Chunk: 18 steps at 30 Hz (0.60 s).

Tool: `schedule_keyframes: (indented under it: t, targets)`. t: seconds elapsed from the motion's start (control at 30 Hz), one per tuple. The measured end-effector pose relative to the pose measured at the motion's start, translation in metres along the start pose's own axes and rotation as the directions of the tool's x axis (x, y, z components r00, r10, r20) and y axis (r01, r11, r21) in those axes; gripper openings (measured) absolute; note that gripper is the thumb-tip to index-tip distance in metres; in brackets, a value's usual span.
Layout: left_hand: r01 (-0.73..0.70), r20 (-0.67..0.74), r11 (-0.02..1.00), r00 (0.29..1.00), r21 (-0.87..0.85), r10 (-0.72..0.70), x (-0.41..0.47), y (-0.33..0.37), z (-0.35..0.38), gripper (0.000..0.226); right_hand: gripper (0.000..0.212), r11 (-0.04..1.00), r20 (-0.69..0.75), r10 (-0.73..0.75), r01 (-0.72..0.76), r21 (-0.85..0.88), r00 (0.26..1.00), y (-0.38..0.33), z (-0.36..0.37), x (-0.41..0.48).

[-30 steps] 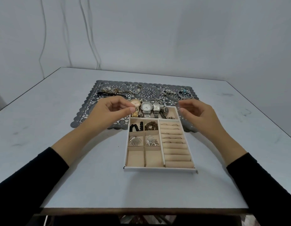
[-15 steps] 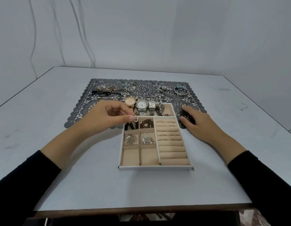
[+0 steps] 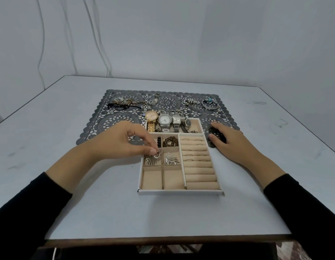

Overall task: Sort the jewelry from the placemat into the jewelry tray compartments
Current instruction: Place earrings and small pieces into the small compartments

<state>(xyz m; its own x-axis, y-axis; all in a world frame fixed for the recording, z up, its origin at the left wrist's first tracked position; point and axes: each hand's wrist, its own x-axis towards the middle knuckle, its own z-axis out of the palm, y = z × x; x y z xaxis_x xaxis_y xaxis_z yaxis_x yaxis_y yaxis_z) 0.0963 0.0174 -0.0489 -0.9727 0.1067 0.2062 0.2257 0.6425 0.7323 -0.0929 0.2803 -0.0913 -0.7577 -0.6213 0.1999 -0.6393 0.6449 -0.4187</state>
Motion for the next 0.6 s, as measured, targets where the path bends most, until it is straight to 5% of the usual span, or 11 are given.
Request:
schedule_keyframes:
  t: [0.6]
  targets:
    - [-0.010,0.019,0.997,1.000,0.080,0.009,0.0039,-0.0022,0.0034,0.013,0.047,1.000,0.013,0.004,-0.004,-0.002,1.000,0.0016,0.0006,0.0011]
